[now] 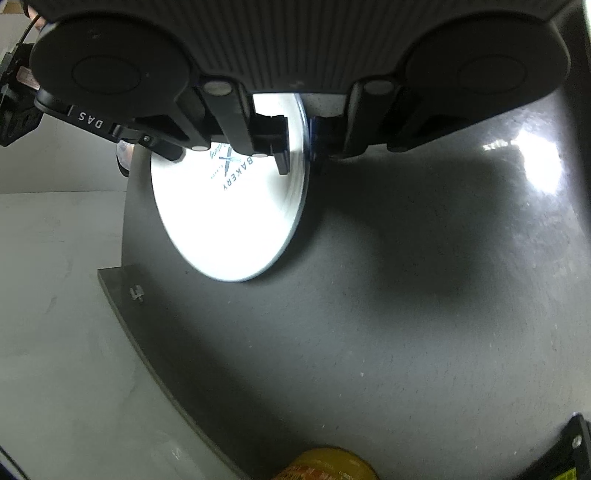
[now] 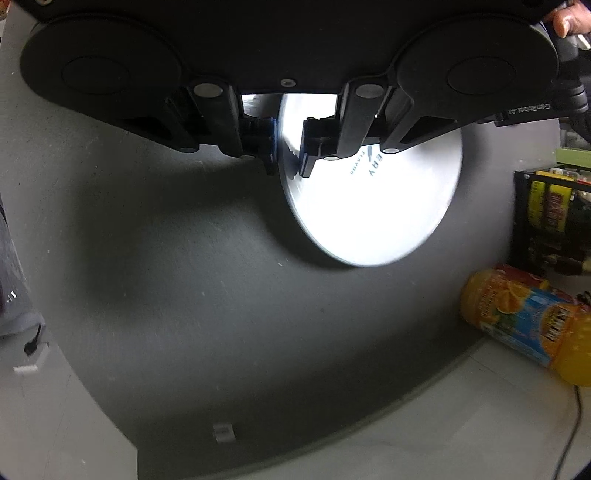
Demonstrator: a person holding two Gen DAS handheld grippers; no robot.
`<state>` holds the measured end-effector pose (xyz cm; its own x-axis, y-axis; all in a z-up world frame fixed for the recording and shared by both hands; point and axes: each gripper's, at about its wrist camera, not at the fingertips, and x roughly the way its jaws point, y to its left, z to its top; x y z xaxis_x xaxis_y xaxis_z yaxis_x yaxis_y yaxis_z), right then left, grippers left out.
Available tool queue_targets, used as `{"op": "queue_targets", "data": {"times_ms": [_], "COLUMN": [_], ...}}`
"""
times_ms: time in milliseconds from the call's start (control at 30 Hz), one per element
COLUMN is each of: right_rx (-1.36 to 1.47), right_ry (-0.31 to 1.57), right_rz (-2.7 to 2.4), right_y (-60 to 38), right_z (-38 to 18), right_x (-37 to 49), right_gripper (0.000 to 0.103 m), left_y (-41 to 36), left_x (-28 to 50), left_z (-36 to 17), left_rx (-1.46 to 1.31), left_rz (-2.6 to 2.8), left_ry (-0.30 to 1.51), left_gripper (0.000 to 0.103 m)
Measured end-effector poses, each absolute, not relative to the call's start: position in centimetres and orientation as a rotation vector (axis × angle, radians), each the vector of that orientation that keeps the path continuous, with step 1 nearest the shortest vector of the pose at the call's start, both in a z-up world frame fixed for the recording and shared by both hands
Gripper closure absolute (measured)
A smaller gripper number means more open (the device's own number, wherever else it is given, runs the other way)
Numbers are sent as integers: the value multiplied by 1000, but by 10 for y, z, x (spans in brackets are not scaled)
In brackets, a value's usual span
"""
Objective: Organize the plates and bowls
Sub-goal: 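Close both grippers on the 'BAKERY' plate rim and lift it, then carry the 'BAKERY' plate onto the plate stack and lower it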
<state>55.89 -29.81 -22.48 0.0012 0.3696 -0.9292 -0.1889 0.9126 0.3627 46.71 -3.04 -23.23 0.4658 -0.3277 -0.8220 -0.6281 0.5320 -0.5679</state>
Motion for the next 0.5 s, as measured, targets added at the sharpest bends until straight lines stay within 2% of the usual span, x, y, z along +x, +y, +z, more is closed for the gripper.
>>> {"op": "queue_targets", "data": {"times_ms": [133, 500], "right_rx": [179, 176], "right_ry": [1471, 1398], "right_rz": [466, 511], "right_y": [-294, -253], "right_z": [-209, -173], "right_x": [556, 543], "right_gripper": [97, 97], "left_y": [-19, 20], "left_x": [461, 432], "left_z": [-224, -192], "left_rx": [-1044, -1040], "left_rz": [220, 219], "left_ry": [1100, 1025], "left_gripper": [95, 96]}}
